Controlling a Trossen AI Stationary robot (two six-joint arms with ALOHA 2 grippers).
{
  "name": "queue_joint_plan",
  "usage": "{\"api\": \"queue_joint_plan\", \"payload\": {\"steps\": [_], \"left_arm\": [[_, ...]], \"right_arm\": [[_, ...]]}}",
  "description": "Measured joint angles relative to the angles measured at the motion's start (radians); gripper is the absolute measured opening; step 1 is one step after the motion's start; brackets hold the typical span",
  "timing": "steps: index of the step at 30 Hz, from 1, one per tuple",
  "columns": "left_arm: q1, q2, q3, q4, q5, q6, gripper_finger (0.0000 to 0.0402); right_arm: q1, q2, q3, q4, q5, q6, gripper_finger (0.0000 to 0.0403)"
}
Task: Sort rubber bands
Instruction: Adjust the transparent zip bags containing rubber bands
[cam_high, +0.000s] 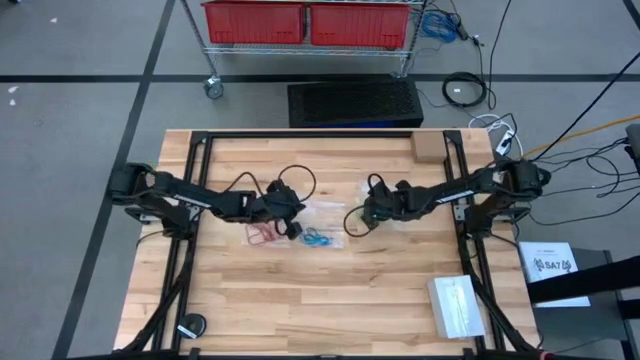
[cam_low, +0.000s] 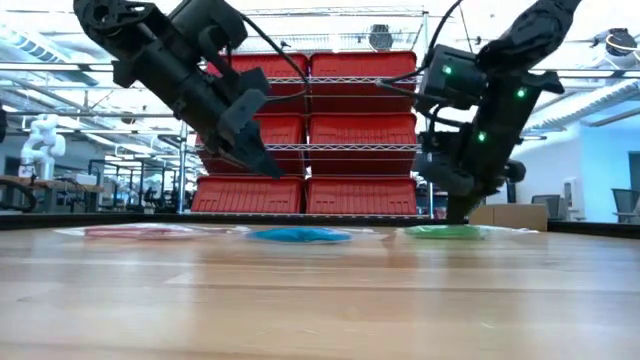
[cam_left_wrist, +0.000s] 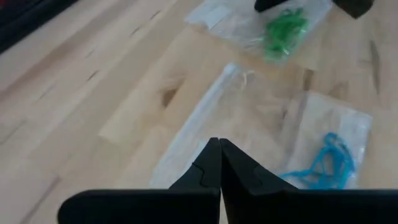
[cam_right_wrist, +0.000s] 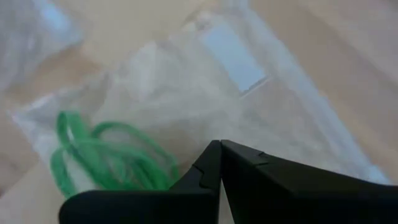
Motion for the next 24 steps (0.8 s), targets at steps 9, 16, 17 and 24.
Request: {"api": "queue_joint_plan", "payload": {"steps": [9,16,17,24], "left_arm": [[0.010,-0.147,-0.090,0.029,0.074,0.001,0.0002],[0.010,-0.185,-0.118,0.038,0.073,0.000,0.0002],[0.010,-0.186,-0.121,0.033,0.073,0.000,0.0002],[0.010,-0.187,-0.120,0.037,0.072,0.000,0.0002]], "right_arm": [[0.078,-0.018,-0.020,-0.013,-0.126,-0.072,0.0000],[0.138,-0.020,-0.020,-0.017,-0.154,-0.087,0.0000],[0.143,-0.020,-0.020,-0.014,-0.156,-0.086,0.0000],[0.189,-0.019,-0.020,-0.011,-0.163,-0.040,0.0000]]}}
